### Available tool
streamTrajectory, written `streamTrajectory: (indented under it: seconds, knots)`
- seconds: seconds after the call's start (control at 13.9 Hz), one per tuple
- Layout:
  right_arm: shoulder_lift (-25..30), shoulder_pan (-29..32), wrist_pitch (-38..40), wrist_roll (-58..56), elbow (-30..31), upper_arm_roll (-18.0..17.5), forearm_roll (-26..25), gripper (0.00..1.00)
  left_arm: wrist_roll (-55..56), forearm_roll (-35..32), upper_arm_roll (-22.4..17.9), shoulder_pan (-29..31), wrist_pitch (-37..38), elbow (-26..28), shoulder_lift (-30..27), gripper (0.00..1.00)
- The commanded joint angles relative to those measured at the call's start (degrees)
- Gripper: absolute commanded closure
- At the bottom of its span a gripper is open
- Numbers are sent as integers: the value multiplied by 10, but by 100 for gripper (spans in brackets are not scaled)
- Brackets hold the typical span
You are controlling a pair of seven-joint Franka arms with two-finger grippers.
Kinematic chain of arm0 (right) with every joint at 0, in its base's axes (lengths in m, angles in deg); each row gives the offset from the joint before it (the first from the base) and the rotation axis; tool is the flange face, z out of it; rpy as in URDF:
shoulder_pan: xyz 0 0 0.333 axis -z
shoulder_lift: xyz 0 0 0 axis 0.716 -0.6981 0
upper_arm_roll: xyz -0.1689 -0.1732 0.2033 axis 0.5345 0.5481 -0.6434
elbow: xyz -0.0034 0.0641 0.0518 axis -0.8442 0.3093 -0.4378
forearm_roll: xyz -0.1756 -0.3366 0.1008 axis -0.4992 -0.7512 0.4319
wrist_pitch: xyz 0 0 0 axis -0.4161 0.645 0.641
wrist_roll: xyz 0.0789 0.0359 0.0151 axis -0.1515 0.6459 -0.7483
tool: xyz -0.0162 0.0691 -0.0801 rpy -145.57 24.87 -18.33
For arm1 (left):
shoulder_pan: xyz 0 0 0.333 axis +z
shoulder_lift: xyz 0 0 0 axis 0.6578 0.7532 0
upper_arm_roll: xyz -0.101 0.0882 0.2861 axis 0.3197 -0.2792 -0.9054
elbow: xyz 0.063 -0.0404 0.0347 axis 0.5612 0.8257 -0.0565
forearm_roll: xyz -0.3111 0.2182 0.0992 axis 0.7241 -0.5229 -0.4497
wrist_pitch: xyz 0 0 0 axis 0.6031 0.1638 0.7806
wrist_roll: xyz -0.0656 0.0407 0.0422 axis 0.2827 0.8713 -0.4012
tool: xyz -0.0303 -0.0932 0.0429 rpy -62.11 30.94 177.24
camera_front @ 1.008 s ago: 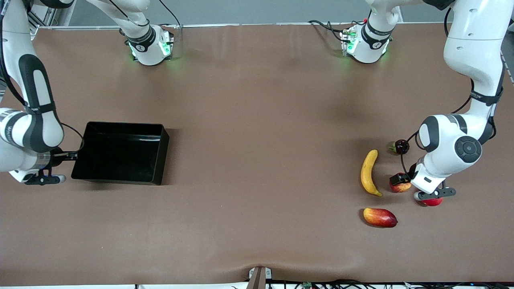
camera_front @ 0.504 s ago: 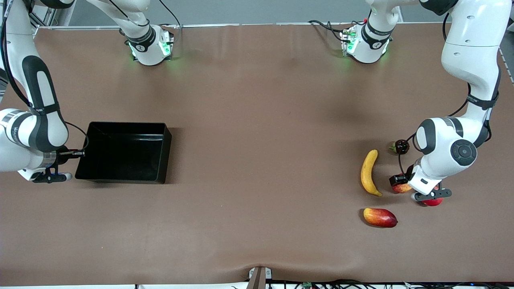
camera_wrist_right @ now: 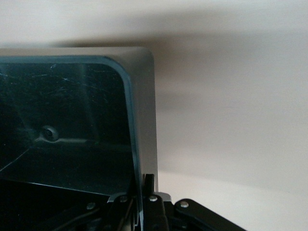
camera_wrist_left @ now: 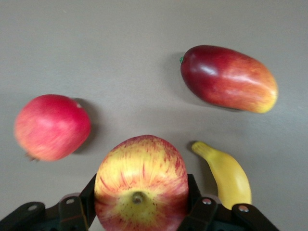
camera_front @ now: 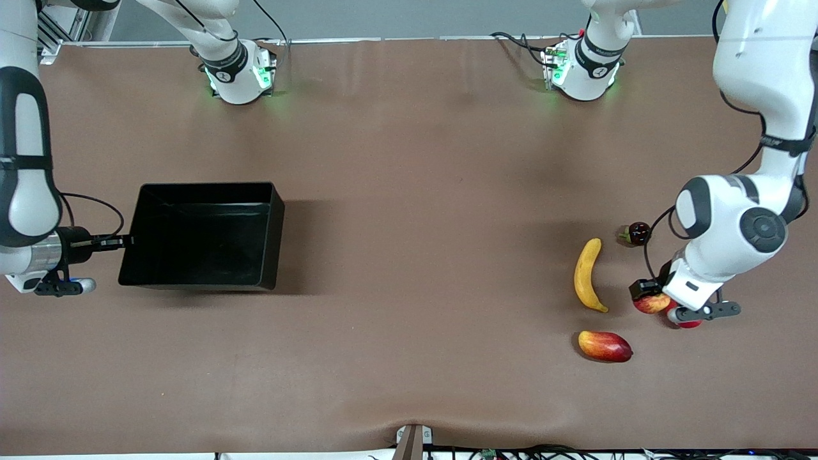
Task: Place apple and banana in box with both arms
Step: 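Slide the box with the right gripper while the left gripper lifts the apple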
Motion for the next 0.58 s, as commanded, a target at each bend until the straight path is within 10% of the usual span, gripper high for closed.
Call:
streamTrajectory:
  seconds: [0.0, 0.5]
  knots:
    - [10, -44, 26, 2, -1, -1, 29, 100, 3, 4, 8, -5, 65, 13, -58, 100]
    - [21, -234, 17, 251, 2, 0, 57, 100, 91, 5, 60, -6, 165, 14, -132, 100]
